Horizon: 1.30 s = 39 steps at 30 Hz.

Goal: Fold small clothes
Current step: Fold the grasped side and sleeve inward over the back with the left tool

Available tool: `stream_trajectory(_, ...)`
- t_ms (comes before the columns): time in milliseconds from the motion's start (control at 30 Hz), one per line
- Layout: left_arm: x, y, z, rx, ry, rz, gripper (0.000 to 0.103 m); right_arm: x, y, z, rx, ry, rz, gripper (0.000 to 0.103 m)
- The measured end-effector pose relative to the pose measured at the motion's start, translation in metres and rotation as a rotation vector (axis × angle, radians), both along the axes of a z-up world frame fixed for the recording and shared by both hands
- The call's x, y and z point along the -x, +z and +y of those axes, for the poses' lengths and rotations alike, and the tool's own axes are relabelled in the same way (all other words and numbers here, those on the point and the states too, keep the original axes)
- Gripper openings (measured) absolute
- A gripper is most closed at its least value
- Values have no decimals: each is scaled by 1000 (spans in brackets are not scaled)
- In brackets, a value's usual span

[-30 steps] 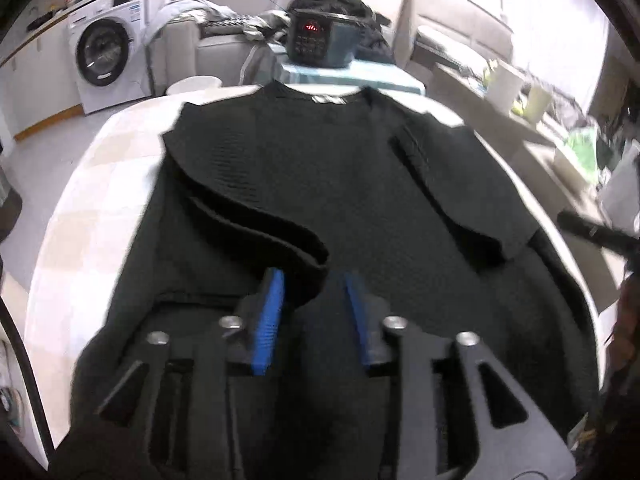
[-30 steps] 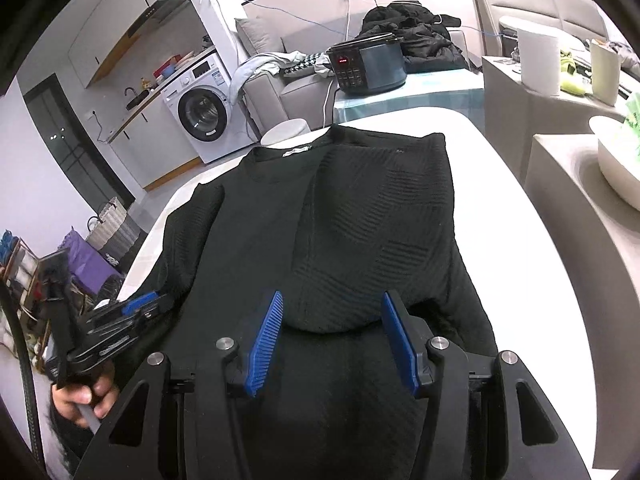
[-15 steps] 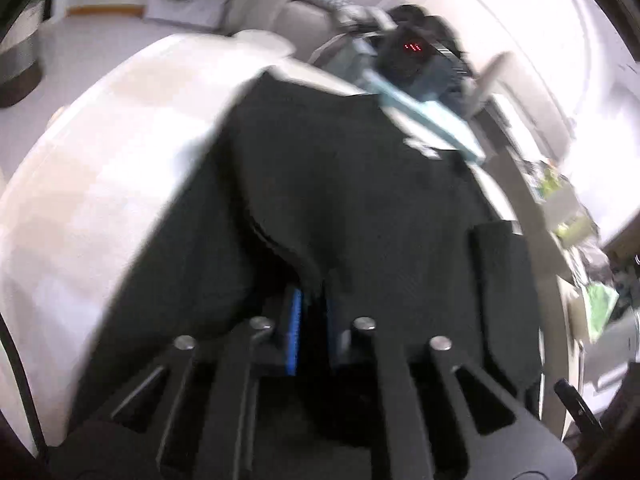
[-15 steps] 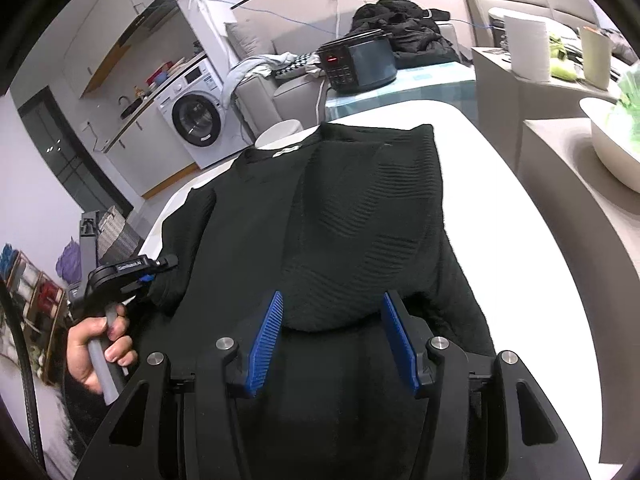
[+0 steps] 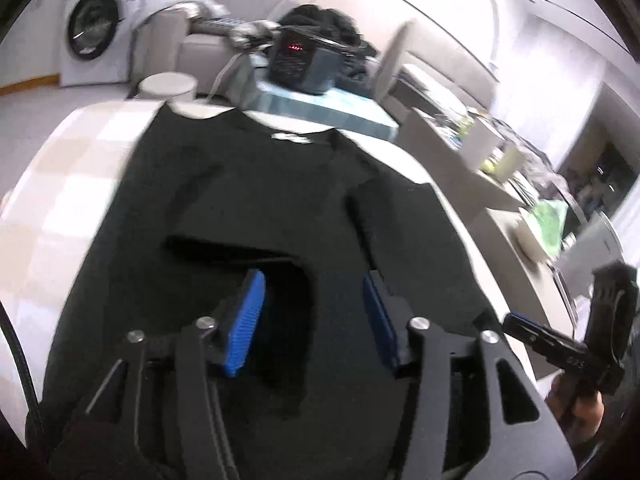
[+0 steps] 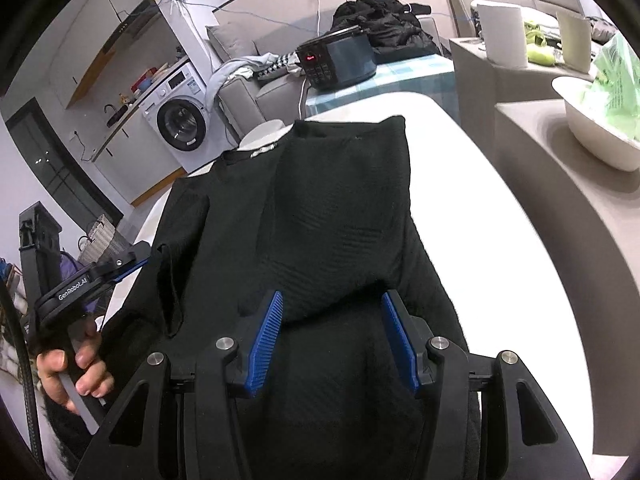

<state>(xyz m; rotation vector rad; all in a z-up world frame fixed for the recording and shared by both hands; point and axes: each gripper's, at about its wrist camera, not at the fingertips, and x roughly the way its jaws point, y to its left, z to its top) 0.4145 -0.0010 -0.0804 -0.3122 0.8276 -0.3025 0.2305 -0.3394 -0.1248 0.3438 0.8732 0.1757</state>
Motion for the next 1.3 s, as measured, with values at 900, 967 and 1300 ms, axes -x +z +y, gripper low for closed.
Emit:
stream_trajectory(900,-35,-31,34,117,103,106,53,8,-9,-6,-14,-3,13,53)
stream_trajectory(967,-51,-37,27,113,104,117,53,7,-10,-8,-13,-9,19,53)
stream_trajectory(1300,-49,-18,-71,122,-224,105,55,11,-9,-22,-12,-70,19,53)
